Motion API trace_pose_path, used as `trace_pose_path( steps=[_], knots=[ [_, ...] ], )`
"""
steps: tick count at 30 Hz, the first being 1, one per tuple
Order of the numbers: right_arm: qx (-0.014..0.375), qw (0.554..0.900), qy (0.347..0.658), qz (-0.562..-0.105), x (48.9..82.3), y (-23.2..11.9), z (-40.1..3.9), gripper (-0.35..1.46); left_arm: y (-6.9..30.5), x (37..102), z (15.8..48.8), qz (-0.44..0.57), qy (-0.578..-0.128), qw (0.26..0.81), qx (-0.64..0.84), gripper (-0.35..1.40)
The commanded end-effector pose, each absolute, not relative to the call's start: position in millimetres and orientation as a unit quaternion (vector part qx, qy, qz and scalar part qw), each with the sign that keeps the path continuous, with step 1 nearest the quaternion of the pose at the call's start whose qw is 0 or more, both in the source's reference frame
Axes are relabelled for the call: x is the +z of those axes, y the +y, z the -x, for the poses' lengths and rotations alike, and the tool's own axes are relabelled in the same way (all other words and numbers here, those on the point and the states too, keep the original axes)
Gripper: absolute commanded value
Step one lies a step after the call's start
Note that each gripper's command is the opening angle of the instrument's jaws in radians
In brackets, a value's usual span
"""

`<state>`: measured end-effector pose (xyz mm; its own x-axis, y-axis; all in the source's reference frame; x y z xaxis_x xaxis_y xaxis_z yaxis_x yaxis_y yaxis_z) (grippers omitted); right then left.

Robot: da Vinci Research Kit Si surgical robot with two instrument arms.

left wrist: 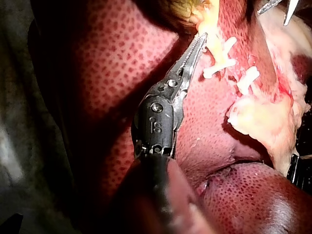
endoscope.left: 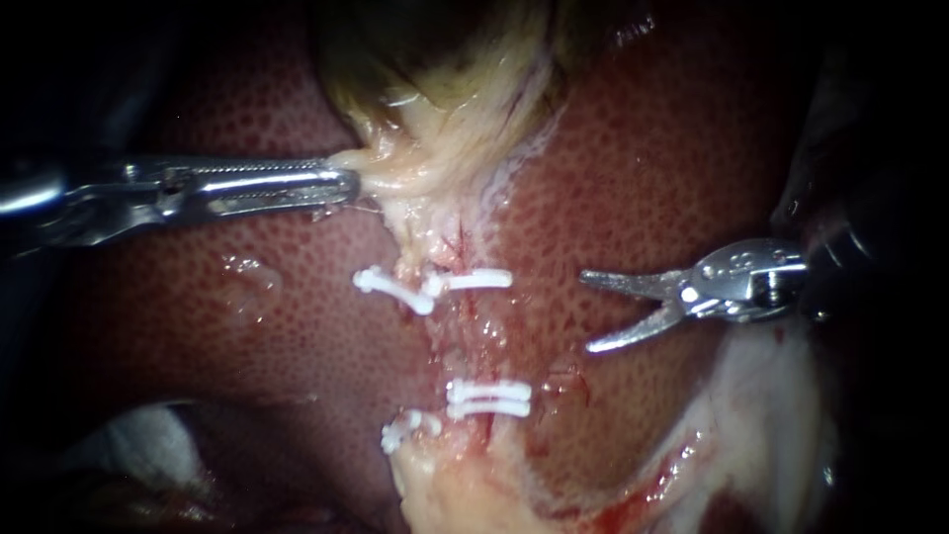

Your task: Go back from the cut right tube

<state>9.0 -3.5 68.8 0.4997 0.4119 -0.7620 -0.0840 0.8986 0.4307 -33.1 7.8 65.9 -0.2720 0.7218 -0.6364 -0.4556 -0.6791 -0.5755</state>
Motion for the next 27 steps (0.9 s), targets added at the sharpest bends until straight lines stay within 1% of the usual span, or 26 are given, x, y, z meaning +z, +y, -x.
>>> trace_pose_path(
  steps=[1, 15, 19, 27],
  knots=[
    [0.147, 0.848, 0.478, -0.172, 68.9, -3.5, -8.9, 1.43, 7.6, 66.2, 33.3, 0.472, -0.138, 0.375, 0.785, -0.35],
    [0.147, 0.849, 0.478, -0.172, 69.1, -3.6, -9.0, 1.43, 5.5, 72.7, 39.0, 0.460, -0.152, 0.355, 0.800, -0.35],
    [0.147, 0.849, 0.478, -0.172, 69.1, -3.5, -9.0, 1.43, 5.1, 73.2, 39.6, 0.458, -0.156, 0.354, 0.801, -0.35],
    [0.147, 0.849, 0.478, -0.171, 69.1, -3.5, -9.2, 1.43, 5.1, 73.2, 39.7, 0.458, -0.156, 0.353, 0.801, -0.35]
  ],
)
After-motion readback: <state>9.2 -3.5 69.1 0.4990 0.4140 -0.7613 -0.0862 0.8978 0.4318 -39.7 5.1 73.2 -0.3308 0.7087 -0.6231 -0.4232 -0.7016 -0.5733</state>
